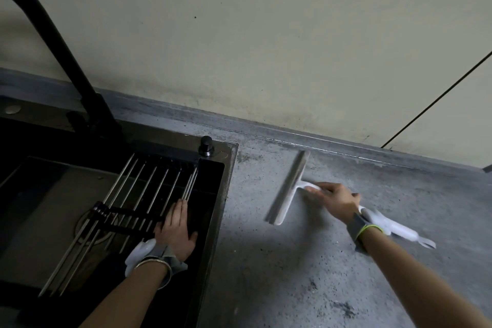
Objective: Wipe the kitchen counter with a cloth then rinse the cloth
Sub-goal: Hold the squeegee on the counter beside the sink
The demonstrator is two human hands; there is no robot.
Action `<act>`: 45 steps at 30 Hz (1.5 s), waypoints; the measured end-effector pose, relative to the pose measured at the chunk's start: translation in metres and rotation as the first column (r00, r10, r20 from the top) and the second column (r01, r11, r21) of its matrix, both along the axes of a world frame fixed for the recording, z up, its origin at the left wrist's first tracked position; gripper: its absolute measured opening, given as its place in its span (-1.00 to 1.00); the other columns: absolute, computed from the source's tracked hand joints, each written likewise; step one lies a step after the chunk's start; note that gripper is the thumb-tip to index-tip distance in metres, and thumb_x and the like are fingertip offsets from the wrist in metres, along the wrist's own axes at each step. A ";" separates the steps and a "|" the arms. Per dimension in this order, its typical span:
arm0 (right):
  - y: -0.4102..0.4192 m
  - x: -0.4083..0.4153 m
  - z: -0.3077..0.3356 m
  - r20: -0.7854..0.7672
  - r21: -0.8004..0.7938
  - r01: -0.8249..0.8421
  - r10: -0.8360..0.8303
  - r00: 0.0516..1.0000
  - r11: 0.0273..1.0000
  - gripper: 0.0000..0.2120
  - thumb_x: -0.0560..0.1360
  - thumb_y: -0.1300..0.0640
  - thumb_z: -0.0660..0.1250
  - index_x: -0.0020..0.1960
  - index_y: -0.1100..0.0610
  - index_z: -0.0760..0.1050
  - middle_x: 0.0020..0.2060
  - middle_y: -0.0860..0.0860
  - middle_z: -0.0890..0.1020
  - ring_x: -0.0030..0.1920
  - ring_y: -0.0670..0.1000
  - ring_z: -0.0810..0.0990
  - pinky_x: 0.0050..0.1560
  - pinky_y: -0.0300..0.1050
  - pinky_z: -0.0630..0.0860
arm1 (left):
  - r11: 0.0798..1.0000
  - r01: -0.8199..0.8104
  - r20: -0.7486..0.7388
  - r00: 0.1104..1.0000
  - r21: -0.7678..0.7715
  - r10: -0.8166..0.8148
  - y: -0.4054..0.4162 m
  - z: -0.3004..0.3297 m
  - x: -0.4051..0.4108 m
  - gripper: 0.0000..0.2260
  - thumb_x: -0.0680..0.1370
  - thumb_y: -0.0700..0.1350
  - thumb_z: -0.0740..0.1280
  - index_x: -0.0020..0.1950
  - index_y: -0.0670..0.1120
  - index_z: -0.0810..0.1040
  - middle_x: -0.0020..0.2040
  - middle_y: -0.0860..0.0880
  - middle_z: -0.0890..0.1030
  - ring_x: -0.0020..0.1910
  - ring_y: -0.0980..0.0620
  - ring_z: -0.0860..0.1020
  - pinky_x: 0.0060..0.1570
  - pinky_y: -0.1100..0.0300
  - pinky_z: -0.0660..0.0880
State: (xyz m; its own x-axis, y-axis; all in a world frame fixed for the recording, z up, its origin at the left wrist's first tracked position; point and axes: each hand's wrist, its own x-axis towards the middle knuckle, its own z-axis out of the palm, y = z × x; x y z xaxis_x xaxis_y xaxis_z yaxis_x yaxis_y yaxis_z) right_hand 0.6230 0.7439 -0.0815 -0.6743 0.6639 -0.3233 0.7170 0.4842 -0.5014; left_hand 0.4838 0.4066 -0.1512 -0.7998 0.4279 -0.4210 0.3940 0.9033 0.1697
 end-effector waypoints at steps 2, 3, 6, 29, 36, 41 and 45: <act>0.007 -0.001 -0.003 0.030 0.011 0.017 -0.017 0.999 1.000 -0.35 0.20 -0.54 0.10 0.10 -0.22 0.56 0.02 -0.13 0.65 0.28 0.07 0.44 0.33 0.10 -0.02 | 1.000 0.006 0.015 1.000 -0.002 -0.006 0.000 0.000 -0.001 -0.25 0.59 0.12 0.14 0.53 -0.08 -0.32 0.55 0.05 -0.26 0.54 0.07 -0.15 0.48 -0.03 0.07; 0.008 -0.003 -0.004 0.040 0.015 0.022 -0.023 0.999 1.000 -0.36 0.24 -0.51 0.13 0.13 -0.18 0.56 0.05 -0.11 0.65 0.28 0.07 0.43 0.33 0.08 -0.02 | 1.000 0.010 0.023 1.000 -0.005 -0.009 0.001 -0.001 -0.002 -0.25 0.59 0.12 0.14 0.53 -0.08 -0.32 0.55 0.05 -0.27 0.54 0.07 -0.16 0.48 -0.03 0.07; 0.005 -0.016 -0.004 0.025 0.021 -0.017 0.017 1.000 1.000 -0.51 0.37 -0.41 0.21 0.16 -0.17 0.55 0.16 -0.07 0.61 0.31 0.08 0.40 0.30 0.03 -0.04 | 1.000 0.013 0.071 0.997 -0.011 -0.012 0.000 -0.001 -0.005 -0.26 0.60 0.11 0.13 0.52 -0.07 -0.34 0.54 0.06 -0.30 0.54 0.06 -0.19 0.48 -0.04 0.05; -0.062 -0.059 -0.004 0.031 0.036 -0.477 0.476 0.879 0.878 -0.57 0.37 -0.37 0.22 0.12 -0.20 0.55 -0.08 -0.24 0.56 0.06 -0.05 0.40 -0.01 -0.09 0.05 | 0.998 0.045 0.111 0.993 -0.039 -0.041 0.001 -0.006 -0.011 -0.24 0.60 0.12 0.13 0.51 -0.07 -0.37 0.53 0.05 -0.33 0.54 0.02 -0.20 0.46 0.04 0.12; 0.007 -0.014 0.013 0.039 0.020 -0.129 0.129 0.991 0.991 -0.47 0.24 -0.46 0.14 0.11 -0.28 0.52 0.18 -0.08 0.59 0.33 0.10 0.36 0.28 0.03 0.04 | 0.999 0.028 0.153 0.988 -0.039 -0.022 0.002 -0.008 -0.013 -0.25 0.60 0.07 0.13 0.51 -0.08 -0.37 0.53 0.04 -0.34 0.54 -0.01 -0.22 0.49 0.03 0.06; 0.025 0.010 0.018 0.158 0.078 -0.145 0.132 0.979 0.986 -0.38 0.26 -0.44 0.13 0.18 -0.16 0.53 0.03 -0.08 0.63 0.20 0.04 0.42 0.15 -0.04 0.08 | 0.999 0.015 0.111 0.994 -0.028 -0.011 0.002 -0.014 -0.012 -0.25 0.59 0.07 0.15 0.52 -0.09 -0.33 0.54 0.03 -0.31 0.54 -0.02 -0.19 0.50 0.02 0.02; 0.004 0.010 0.014 0.161 0.075 -0.210 0.196 0.967 0.975 -0.51 0.36 -0.38 0.18 0.15 -0.16 0.54 0.04 -0.11 0.60 0.18 0.00 0.39 0.10 -0.06 0.08 | 1.000 0.007 0.125 0.992 -0.025 -0.004 0.002 -0.015 -0.013 -0.24 0.59 0.06 0.17 0.52 -0.09 -0.34 0.54 0.02 -0.31 0.54 -0.03 -0.19 0.50 0.02 0.01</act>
